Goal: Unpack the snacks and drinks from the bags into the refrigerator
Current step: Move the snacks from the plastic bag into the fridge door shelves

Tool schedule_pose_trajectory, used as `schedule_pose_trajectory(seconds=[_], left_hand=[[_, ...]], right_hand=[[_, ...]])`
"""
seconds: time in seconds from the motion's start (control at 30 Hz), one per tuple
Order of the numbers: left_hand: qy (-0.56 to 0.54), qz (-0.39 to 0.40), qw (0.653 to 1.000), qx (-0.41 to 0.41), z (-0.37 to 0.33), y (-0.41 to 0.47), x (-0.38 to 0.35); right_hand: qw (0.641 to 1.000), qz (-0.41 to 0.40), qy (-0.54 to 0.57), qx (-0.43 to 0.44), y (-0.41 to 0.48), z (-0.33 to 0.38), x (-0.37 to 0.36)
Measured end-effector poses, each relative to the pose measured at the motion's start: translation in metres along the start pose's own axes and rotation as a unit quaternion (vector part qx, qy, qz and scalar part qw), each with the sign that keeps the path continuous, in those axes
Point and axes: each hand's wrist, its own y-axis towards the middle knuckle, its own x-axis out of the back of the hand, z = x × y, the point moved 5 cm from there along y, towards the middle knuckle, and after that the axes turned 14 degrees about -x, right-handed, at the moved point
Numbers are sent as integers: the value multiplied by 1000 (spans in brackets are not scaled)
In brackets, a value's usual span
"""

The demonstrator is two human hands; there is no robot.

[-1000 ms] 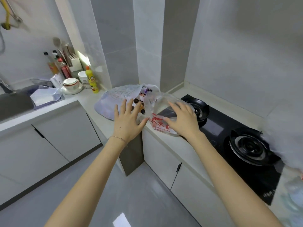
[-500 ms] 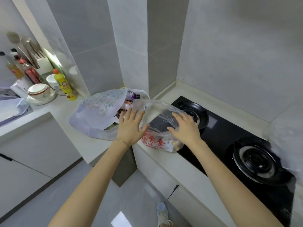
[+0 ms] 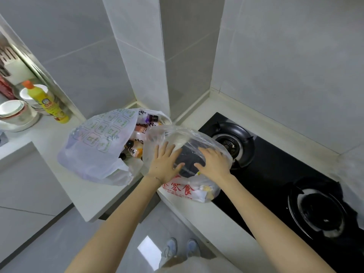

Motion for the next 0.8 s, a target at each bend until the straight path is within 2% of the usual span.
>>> schedule_pose_trajectory(seconds=[0.13,0.3,0.63,0.8], left_hand=[[-52,58,997,-2,4,13,-30],[-90,96,991,-24,9,23,-55],[-96,152,980,-90,-14,49,-93],[-91,157,978,-103,-24,55,-110]], right_hand=[[997,64,-38,-35,10,-2,-21],[993,89,-57,-60,12,-7,-42],[991,43,-46,-119,-1,-24,-45],[984,57,-63,-158,-7,-36,-53]])
